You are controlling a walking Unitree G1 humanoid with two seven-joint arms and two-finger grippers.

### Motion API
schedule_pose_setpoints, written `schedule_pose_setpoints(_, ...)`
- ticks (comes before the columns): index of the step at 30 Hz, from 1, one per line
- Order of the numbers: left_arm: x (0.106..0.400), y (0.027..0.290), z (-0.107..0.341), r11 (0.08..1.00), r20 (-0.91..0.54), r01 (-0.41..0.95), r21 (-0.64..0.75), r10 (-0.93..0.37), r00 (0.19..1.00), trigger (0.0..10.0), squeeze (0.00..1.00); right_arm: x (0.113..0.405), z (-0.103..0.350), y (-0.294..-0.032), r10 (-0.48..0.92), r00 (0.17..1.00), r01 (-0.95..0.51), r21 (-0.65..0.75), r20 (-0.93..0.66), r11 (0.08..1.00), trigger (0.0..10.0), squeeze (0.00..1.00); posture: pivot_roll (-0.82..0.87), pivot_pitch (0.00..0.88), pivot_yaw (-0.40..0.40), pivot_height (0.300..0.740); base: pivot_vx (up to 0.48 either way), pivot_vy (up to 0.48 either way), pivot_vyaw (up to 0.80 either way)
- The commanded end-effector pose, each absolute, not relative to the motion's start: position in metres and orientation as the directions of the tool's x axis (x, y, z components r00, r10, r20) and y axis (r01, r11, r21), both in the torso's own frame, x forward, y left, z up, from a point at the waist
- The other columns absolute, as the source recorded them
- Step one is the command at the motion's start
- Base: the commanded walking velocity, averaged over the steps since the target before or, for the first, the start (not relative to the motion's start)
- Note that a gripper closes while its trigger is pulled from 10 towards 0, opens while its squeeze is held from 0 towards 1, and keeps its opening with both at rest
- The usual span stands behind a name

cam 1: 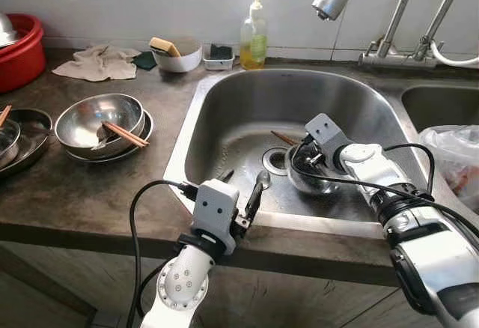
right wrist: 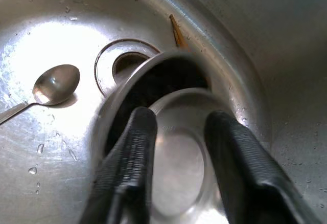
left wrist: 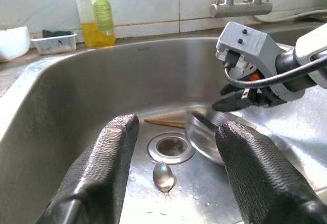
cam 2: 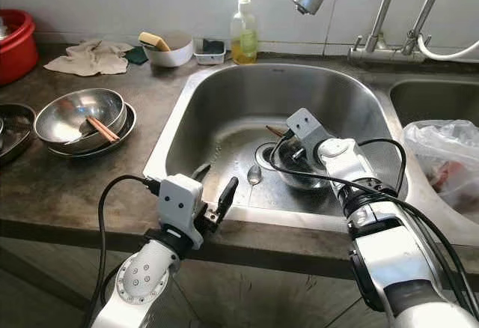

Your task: Kitchen organization

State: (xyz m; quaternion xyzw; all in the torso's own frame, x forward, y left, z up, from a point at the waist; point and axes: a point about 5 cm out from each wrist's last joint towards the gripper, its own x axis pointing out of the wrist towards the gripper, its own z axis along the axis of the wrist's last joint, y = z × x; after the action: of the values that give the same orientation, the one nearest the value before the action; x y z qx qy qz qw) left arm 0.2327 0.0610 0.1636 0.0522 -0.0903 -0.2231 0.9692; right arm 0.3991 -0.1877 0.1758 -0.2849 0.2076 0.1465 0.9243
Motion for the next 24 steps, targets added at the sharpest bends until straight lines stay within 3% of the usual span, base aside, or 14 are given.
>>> schedule_pose_setpoints(1,0.233,0.061,0.165,0.895,0.155,0.421,0.147,-0.441,0.884,10.0,0.0,0.4,0.177,-0.187,0.157,0.878,-0.383,-0.468,-0.452,0.797,10.0,0.99,0.09,0.148,-0.017,0.74,0.0,0.0,0.0)
schedule_pose_setpoints(2,0.233,0.061,0.166,0.896,0.157,0.418,0.147,-0.439,0.885,10.0,0.0,0.4,0.178,-0.186,0.146,0.887,-0.365,-0.471,-0.437,0.803,10.0,0.0,0.09,0.147,-0.016,0.74,0.0,0.0,0.0)
schedule_pose_setpoints(6,0.234,0.06,0.166,0.896,0.161,0.417,0.15,-0.439,0.884,10.0,0.0,0.402,0.185,-0.186,0.142,0.917,-0.317,-0.465,-0.374,0.826,10.0,0.0,0.08,0.143,-0.015,0.74,0.0,0.0,0.0)
schedule_pose_setpoints(10,0.239,0.06,0.166,0.899,0.168,0.41,0.152,-0.432,0.886,10.0,0.0,0.4,0.222,-0.175,0.196,0.975,-0.222,-0.386,-0.107,0.895,10.0,0.0,0.08,0.126,-0.016,0.74,0.0,0.0,0.0)
schedule_pose_setpoints(12,0.239,0.06,0.167,0.9,0.17,0.409,0.152,-0.432,0.886,10.0,0.0,0.398,0.228,-0.174,0.197,0.978,-0.207,-0.364,-0.064,0.908,10.0,0.0,0.08,0.124,-0.016,0.74,0.0,0.0,0.0)
schedule_pose_setpoints(13,0.241,0.06,0.167,0.9,0.174,0.407,0.152,-0.43,0.886,10.0,0.0,0.391,0.242,-0.172,0.198,0.979,-0.175,-0.325,0.041,0.929,10.0,0.0,0.08,0.118,-0.01,0.74,0.0,0.0,0.0)
schedule_pose_setpoints(17,0.243,0.061,0.167,0.902,0.178,0.403,0.153,-0.426,0.887,10.0,0.0,0.377,0.254,-0.169,0.192,0.968,-0.137,-0.303,0.159,0.943,10.0,0.0,0.07,0.105,-0.006,0.74,0.0,0.0,0.0)
schedule_pose_setpoints(20,0.248,0.06,0.169,0.903,0.192,0.4,0.155,-0.425,0.885,10.0,0.0,0.348,0.27,-0.164,0.187,0.932,-0.113,-0.242,0.311,0.964,10.0,0.0,0.06,0.086,0.0,0.74,0.0,0.0,0.0)
schedule_pose_setpoints(24,0.25,0.06,0.17,0.903,0.2,0.398,0.159,-0.424,0.883,10.0,0.0,0.331,0.273,-0.164,0.157,0.916,-0.094,-0.185,0.37,0.978,10.0,0.0,0.06,0.074,-0.002,0.74,0.0,0.0,0.0)
